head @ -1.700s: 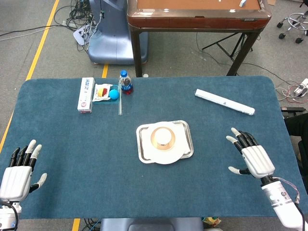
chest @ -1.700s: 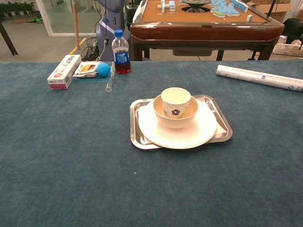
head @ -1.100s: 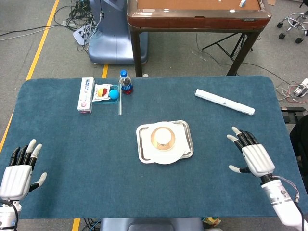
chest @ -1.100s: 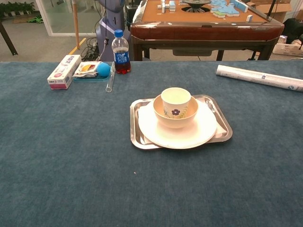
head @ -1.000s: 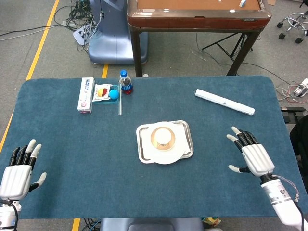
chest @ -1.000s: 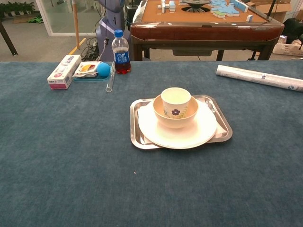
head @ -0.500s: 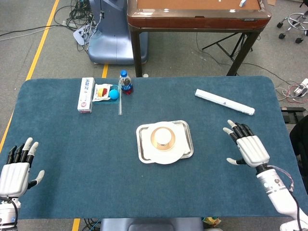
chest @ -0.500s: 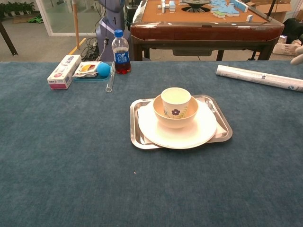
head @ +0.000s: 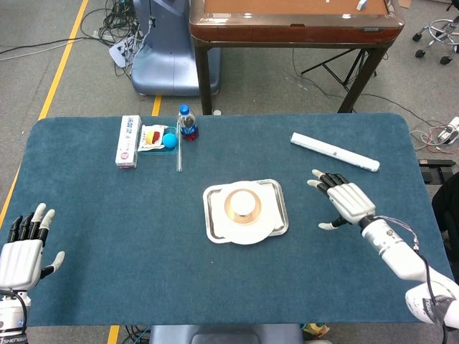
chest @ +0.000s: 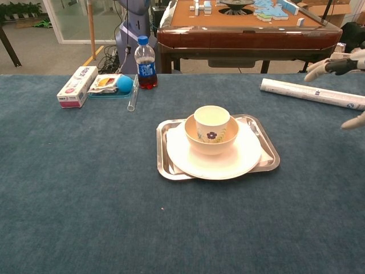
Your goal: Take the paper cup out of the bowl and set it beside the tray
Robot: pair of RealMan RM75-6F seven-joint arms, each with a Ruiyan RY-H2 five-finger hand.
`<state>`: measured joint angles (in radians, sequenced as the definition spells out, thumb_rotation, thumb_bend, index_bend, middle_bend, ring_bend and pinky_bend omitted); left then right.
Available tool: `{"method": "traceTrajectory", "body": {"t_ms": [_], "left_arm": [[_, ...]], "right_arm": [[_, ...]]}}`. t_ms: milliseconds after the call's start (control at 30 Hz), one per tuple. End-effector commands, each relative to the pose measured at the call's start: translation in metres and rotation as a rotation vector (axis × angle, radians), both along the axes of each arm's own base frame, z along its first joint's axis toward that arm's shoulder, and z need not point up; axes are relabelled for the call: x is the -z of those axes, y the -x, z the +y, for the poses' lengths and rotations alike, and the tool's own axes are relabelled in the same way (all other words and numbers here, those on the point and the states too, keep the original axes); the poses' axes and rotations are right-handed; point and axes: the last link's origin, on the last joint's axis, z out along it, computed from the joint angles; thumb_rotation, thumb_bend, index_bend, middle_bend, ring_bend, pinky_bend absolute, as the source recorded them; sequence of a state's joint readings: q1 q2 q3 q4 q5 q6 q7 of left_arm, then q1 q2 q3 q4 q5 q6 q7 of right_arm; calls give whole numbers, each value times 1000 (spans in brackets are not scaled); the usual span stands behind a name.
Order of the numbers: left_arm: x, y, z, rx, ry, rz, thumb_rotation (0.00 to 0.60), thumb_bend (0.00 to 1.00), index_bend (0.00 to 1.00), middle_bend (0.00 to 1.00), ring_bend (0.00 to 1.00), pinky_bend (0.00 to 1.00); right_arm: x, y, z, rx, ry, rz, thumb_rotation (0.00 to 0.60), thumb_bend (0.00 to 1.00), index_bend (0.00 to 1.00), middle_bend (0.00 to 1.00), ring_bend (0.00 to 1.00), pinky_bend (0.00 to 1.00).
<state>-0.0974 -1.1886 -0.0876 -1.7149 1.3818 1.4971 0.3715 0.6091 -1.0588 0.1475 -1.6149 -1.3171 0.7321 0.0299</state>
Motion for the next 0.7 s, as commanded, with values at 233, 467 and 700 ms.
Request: {"method": "traceTrajectory", "body": {"t_ms": [233,467,700], "left_arm": [[-4,1,0,1,-4,-14,600,257,0,0,0,0],[-5,-1,0,1,3,-37,600,257,0,0,0,0],[-8,0,0,2,9,-53,600,257,0,0,0,0]], "right_arm": [[22,-35,-29,-42,-50,-19,600,0,0,0,0,0],[43,-58,-39,-73,-98,-22,600,1,0,0,0,0],[70,-87,-51,-117,-146,-26,600,10,0,0,0,0]]}}
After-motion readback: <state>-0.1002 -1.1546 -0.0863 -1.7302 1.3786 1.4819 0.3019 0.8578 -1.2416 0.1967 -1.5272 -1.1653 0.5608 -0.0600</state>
